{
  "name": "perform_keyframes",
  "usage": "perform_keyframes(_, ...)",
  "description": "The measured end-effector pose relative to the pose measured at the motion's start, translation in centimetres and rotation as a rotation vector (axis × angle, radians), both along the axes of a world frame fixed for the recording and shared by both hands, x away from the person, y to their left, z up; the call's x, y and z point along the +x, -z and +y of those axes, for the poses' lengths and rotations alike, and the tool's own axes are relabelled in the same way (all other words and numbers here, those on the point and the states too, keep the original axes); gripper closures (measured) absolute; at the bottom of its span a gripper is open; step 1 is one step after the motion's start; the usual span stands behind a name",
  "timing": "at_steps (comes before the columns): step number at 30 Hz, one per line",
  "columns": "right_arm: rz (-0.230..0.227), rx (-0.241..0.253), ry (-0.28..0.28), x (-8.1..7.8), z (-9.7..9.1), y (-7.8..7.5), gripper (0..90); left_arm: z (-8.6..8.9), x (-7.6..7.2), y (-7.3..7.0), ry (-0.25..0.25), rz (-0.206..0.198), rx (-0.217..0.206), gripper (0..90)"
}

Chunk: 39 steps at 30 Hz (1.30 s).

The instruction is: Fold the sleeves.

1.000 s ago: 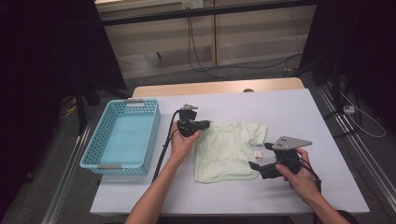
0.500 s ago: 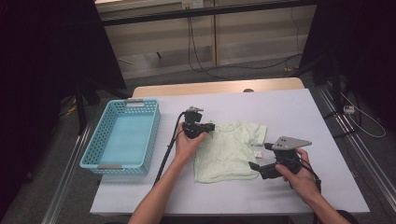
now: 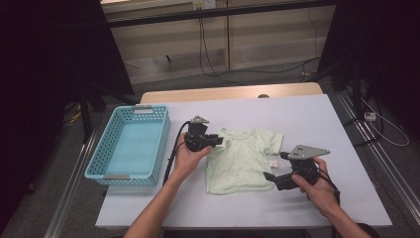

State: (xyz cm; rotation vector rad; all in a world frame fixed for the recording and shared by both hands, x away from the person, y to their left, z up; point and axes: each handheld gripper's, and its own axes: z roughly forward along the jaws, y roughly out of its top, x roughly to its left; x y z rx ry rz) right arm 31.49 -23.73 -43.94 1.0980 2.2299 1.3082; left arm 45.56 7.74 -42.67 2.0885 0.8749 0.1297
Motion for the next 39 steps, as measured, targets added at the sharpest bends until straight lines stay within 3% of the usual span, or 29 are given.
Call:
perform_keyframes(4, 0.003, -0.002, 0.001, 0.1, 0.0, 0.1, 4.9, 0.7, -0.6, -0.1, 0.013, -0.006, 0.033, 67.4)
perform_keyframes(11, 0.002, -0.017, 0.002, 0.1, 0.1, 0.1, 4.9, 1.0, -1.0, 1.0, 0.018, -0.007, 0.072, 63.4)
perform_keyframes(14, 0.002, -0.014, 0.003, 0.2, 0.1, 0.1, 4.9, 1.0, -1.2, 1.1, 0.038, -0.015, 0.079, 79.7)
perform_keyframes(17, 0.003, -0.014, 0.009, 0.3, 0.0, 0.2, 4.9, 0.8, -1.4, 1.4, 0.063, -0.012, 0.096, 89.6)
perform_keyframes(20, 0.001, -0.019, 0.019, 0.6, -0.1, 0.2, 5.0, 0.7, -1.4, 1.7, 0.061, -0.004, 0.119, 89.7)
perform_keyframes(23, 0.001, -0.027, 0.043, 1.1, -0.3, 0.1, 5.3, 0.8, -1.3, 2.3, 0.05, 0.015, 0.104, 87.9)
perform_keyframes(27, -0.005, -0.037, 0.079, 2.0, -0.7, -0.2, 5.3, 1.1, -1.5, 2.2, 0.079, 0.036, 0.092, 87.6)
perform_keyframes(31, 0.006, -0.047, 0.096, 3.5, -0.9, -0.6, 7.5, 1.6, -1.8, 2.1, 0.098, 0.051, 0.043, 79.0)
perform_keyframes(33, 0.01, -0.064, 0.103, 4.1, -1.0, -0.7, 8.9, 1.7, -2.1, 1.8, 0.098, 0.036, 0.04, 78.4)
perform_keyframes(36, 0.02, -0.09, 0.128, 5.5, -1.4, -0.8, 17.3, 2.0, -2.7, 1.4, 0.068, 0.011, 0.044, 62.1)
perform_keyframes(39, 0.031, -0.08, 0.125, 6.8, -1.8, -0.9, 16.4, 2.6, -3.3, 1.0, 0.061, -0.01, 0.023, 56.3)
